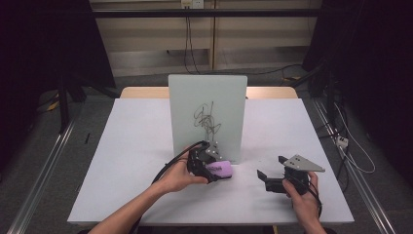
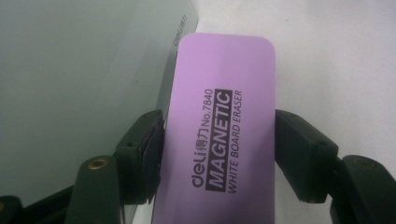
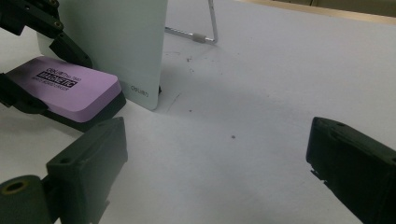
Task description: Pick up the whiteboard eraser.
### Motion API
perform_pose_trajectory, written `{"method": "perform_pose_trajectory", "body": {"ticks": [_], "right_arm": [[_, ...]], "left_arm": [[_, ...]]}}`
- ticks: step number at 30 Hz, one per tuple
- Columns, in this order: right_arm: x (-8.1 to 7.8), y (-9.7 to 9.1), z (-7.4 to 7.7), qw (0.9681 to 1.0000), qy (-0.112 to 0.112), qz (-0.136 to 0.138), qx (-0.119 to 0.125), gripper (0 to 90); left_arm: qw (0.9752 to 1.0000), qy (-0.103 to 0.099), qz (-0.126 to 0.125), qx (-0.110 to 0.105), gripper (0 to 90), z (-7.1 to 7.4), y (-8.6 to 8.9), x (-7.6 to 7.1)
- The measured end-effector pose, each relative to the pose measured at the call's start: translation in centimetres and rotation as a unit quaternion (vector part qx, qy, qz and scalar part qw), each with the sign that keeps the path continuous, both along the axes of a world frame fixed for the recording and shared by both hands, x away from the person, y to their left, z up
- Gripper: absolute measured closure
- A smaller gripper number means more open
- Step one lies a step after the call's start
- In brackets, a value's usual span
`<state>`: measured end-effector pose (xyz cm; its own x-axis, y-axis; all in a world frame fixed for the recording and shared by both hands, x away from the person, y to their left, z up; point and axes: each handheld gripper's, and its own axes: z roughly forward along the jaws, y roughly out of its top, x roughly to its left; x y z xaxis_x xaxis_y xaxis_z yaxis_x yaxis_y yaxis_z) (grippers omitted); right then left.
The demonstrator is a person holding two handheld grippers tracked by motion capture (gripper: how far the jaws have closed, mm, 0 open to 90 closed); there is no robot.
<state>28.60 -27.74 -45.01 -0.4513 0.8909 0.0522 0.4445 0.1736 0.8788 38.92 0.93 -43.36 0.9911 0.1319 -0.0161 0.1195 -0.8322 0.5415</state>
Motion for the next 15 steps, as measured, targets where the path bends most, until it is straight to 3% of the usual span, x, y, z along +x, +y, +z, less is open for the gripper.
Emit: {"method": "perform_pose_trajectory", "body": {"ticks": [15], "right_arm": [[0.0,-0.05,-0.03,1.0,0.002,0.0,0.0,5.8]], "left_arm": [[1.0,0.003,0.003,-0.008,39.8,-0.07,0.01,-0.04]]}}
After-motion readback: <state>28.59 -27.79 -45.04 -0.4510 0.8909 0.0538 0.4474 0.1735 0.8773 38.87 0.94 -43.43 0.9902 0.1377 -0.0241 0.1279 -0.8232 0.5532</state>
